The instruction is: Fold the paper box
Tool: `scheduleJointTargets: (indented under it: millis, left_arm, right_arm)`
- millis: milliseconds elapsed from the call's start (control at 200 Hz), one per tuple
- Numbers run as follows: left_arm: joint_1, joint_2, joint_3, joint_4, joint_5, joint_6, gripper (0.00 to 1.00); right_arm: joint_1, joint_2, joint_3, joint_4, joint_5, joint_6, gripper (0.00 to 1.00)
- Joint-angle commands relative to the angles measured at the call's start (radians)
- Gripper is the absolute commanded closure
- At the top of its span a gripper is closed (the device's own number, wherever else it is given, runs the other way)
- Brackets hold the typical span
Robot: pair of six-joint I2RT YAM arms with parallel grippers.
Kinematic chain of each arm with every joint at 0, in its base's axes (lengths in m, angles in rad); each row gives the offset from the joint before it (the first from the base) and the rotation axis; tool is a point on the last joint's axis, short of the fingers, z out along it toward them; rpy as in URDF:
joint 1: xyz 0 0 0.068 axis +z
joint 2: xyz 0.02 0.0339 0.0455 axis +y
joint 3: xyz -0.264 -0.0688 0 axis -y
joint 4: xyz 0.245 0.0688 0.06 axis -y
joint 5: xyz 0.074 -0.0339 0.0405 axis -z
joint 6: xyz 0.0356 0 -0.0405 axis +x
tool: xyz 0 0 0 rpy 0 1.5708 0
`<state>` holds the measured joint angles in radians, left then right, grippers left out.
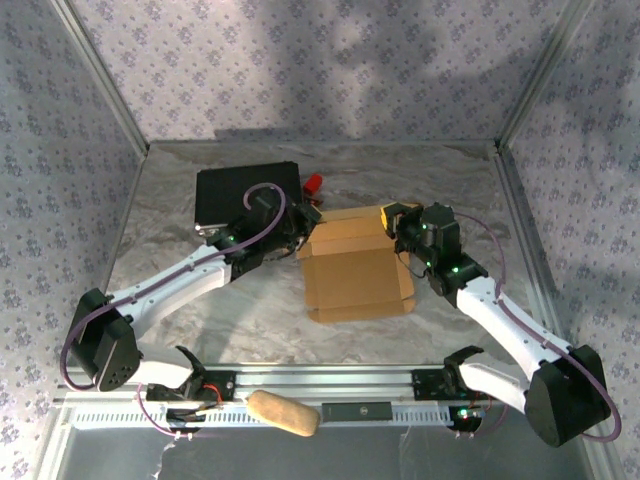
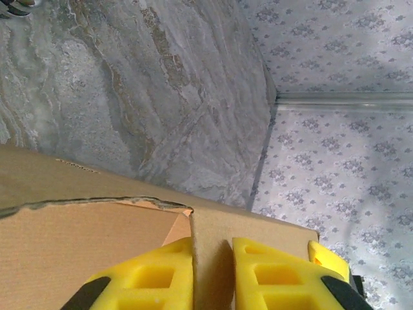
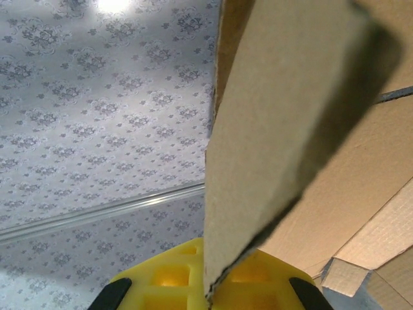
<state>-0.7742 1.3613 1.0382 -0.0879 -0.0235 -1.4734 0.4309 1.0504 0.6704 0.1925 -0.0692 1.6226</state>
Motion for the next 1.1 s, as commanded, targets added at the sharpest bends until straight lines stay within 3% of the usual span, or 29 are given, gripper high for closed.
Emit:
scheduleJointTargets:
  millis: [0, 130, 305, 480, 795, 939, 1094]
  left_arm:
    - [-0.004, -0.03, -0.015, 0.044, -0.032, -0.038, 0.91]
    - [-0.006, -0.037, -0.032, 0.068, -0.04, -0.066, 0.94]
    - [-0.017, -0.057, -0.061, 0.092, -0.081, -0.101, 0.96]
    - [-0.024, -0.063, -0.074, 0.109, -0.087, -0.112, 0.97]
    - [-0.027, -0.078, -0.081, 0.105, -0.089, -0.105, 0.98]
    - [-0.027, -0.083, -0.086, 0.108, -0.087, -0.105, 0.99]
    - [-0.028, -0.088, -0.086, 0.102, -0.086, -0.102, 0.99]
  right_arm:
    - [0.033, -0.001, -0.011, 0.069, -0.026, 0.002, 0.92]
    - [0.086, -0.001, -0.03, 0.091, 0.031, -0.006, 0.69]
    - [0.181, 0.007, -0.084, 0.204, 0.168, -0.008, 0.62]
    - [0.242, 0.045, -0.106, 0.295, 0.265, -0.001, 0.62]
    - [0.265, 0.156, -0.097, 0.383, 0.301, 0.09, 0.66]
    - [0.273, 0.181, -0.088, 0.396, 0.326, 0.117, 0.7]
    - [0.273, 0.202, -0.072, 0.401, 0.328, 0.13, 0.8]
